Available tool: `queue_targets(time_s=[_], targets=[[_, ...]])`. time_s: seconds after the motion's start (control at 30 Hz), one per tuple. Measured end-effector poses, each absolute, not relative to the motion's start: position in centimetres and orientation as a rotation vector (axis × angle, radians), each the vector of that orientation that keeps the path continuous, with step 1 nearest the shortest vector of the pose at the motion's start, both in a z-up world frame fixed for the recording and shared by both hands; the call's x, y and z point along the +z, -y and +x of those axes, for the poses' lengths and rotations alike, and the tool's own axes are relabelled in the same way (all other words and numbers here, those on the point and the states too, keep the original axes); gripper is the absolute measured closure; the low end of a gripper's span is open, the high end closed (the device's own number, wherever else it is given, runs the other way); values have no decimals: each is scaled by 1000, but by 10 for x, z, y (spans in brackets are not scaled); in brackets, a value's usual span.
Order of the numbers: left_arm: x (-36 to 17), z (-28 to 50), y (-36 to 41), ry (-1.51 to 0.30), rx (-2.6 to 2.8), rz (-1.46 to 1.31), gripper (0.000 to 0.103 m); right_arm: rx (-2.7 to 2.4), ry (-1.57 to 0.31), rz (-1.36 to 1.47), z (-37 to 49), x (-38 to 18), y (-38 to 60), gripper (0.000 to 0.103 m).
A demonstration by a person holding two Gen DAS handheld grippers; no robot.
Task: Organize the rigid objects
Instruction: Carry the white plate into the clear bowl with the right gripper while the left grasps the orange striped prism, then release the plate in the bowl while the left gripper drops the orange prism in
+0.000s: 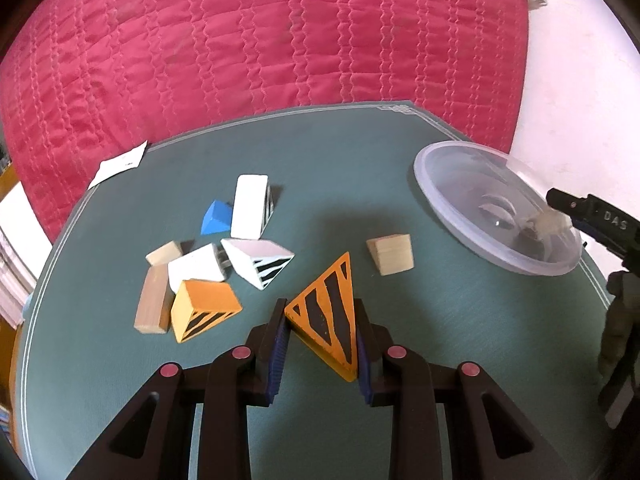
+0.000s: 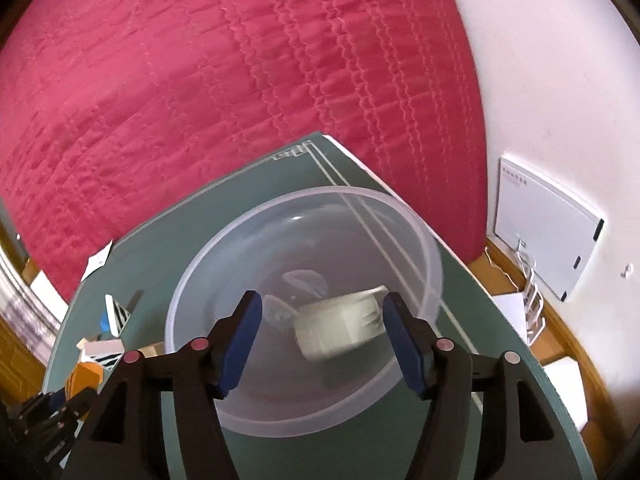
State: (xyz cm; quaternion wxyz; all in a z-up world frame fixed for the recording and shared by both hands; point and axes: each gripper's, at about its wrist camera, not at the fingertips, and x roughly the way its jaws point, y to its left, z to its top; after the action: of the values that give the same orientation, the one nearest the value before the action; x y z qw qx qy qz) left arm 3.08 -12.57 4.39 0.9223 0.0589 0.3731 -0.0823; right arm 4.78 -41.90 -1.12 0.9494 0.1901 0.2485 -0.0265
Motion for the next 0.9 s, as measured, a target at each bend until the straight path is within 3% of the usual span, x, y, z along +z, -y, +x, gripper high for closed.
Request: queue_targets(time_s=[0.9], targets=[[80,49,198,-693,-323,146,72,-274,-382,438,27,-8,436,35]])
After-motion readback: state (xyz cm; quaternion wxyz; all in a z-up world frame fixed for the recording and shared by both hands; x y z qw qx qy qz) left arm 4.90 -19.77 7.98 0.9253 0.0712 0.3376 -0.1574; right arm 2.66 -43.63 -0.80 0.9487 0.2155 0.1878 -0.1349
